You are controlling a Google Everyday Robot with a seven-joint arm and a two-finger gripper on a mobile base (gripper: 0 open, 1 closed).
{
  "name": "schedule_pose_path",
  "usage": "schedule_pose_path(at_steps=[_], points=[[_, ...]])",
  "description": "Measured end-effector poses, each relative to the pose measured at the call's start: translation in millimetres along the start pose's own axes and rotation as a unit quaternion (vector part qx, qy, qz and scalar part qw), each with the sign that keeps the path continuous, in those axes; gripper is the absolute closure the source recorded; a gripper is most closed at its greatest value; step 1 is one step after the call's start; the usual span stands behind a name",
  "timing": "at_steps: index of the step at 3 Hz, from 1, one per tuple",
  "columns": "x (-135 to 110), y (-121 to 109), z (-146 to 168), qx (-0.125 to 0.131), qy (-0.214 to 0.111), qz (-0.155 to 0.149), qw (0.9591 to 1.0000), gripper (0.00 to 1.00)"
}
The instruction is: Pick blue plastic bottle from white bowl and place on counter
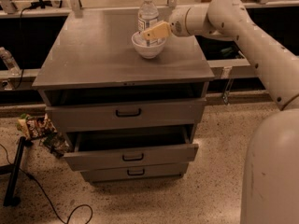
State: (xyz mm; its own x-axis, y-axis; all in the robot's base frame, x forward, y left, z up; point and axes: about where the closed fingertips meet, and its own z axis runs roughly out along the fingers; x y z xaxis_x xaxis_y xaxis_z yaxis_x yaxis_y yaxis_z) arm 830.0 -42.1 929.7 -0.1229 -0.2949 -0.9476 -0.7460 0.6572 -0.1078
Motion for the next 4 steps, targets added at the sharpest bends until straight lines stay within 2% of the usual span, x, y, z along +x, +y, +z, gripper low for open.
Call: schedule_pose_path(at_steps=[1, 2, 3, 4], points=[[-10.9, -4.4, 16.5, 0.000, -0.026, 0.003, 0.9996, 0.16], [-22.4, -5.7, 22.9, -0.002, -0.044, 0.000, 0.9990, 0.46], [-30.7, -6.1, 22.1, -0.002, -0.053, -0.006, 0.9986, 0.69], [-54.8, -8.9, 4.6, 0.005, -0.082, -0.019, 0.9964, 0.93]])
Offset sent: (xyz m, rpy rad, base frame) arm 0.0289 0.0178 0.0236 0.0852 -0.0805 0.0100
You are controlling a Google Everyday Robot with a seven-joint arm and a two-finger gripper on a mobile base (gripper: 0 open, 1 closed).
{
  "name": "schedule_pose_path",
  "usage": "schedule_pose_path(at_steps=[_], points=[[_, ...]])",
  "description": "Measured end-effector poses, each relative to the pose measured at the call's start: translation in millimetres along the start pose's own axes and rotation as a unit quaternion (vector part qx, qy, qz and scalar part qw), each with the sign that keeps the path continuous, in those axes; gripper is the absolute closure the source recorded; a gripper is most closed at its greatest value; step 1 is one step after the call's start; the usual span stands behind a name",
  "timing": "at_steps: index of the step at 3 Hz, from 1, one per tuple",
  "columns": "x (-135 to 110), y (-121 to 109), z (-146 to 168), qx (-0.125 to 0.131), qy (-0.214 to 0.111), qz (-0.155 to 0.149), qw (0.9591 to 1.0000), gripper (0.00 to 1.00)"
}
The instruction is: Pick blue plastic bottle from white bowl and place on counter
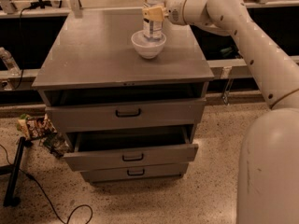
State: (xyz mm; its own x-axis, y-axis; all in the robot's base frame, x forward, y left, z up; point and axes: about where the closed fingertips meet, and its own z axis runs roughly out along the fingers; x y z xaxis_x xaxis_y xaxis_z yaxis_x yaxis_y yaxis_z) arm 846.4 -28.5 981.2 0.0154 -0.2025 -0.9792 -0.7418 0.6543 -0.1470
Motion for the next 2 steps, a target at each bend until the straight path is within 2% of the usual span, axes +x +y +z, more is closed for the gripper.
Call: schedule_pose_path(at_steps=[1, 2], points=[[-30.8, -6.9, -24.1, 0.013, -0.024, -0.025, 0.9993, 1.00], [-43.8, -17.1, -58.4, 0.035, -0.016, -0.040, 0.9984, 1.00]])
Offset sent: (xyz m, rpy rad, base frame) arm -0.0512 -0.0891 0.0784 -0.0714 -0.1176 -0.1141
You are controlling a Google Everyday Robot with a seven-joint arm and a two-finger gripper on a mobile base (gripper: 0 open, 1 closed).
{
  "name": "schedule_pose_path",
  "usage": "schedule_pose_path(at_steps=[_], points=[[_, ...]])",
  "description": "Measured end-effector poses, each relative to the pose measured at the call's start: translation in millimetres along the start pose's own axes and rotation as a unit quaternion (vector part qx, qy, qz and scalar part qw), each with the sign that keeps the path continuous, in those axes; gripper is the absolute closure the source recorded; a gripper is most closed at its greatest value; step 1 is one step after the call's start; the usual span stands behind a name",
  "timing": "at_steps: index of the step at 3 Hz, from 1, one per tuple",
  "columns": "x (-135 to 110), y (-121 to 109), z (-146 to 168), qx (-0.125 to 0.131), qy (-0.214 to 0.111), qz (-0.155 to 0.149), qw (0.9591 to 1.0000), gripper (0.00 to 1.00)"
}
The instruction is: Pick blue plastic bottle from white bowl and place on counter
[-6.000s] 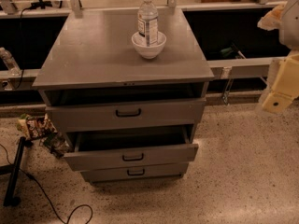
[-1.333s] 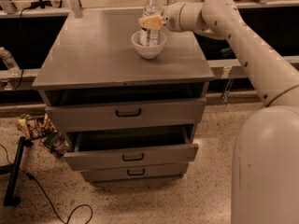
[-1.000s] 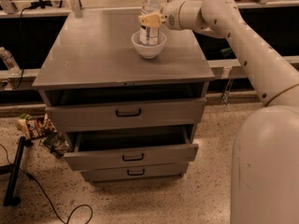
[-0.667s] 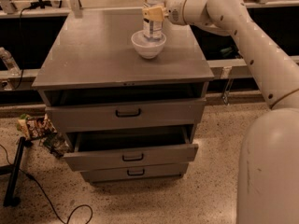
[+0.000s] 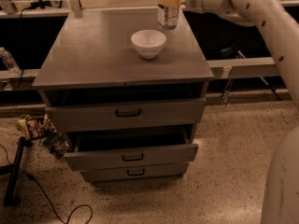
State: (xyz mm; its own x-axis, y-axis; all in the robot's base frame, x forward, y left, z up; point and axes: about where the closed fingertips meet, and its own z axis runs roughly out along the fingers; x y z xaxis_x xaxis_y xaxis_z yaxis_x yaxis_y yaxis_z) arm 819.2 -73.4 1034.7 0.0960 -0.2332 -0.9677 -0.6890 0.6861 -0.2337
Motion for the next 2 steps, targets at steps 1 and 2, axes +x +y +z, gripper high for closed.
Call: schedule_pose_path(at_steps=[1, 2], points=[[4.1, -11.2, -35.7, 0.024, 0.030, -0.006, 0.9992, 1.00], [23.5, -6.2, -56.6, 0.030, 0.051, 0.004, 0.9982, 1.00]])
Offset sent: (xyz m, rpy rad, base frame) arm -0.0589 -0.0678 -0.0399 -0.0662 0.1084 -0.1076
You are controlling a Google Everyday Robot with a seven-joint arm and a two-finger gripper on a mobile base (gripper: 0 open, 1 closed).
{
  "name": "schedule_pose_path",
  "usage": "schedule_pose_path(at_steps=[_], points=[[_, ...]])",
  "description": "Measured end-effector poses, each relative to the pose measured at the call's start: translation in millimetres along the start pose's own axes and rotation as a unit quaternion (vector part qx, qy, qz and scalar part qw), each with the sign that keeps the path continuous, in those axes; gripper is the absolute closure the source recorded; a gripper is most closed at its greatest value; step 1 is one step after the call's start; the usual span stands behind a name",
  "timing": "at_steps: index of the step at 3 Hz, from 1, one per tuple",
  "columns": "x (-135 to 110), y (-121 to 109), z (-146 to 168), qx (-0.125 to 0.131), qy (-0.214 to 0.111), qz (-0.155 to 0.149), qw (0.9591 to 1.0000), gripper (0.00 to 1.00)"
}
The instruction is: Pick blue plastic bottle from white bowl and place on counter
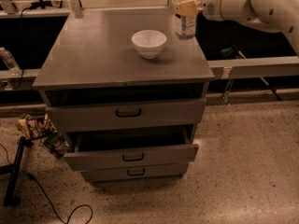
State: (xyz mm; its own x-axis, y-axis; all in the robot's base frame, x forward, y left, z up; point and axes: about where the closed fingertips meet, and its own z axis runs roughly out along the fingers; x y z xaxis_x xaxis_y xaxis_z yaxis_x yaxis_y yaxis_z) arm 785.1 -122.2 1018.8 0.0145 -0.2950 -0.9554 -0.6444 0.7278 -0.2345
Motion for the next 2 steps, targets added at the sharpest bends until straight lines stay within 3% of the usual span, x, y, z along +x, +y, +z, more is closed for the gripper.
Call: schedule_pose_path(at_steps=[1, 2], points=[[21.5, 11.1, -5.4, -0.015, -0.008, 0.007, 0.9998, 1.00], [35.7, 25.5, -5.4, -0.032, -0.032, -0.007, 0.9990, 1.00]])
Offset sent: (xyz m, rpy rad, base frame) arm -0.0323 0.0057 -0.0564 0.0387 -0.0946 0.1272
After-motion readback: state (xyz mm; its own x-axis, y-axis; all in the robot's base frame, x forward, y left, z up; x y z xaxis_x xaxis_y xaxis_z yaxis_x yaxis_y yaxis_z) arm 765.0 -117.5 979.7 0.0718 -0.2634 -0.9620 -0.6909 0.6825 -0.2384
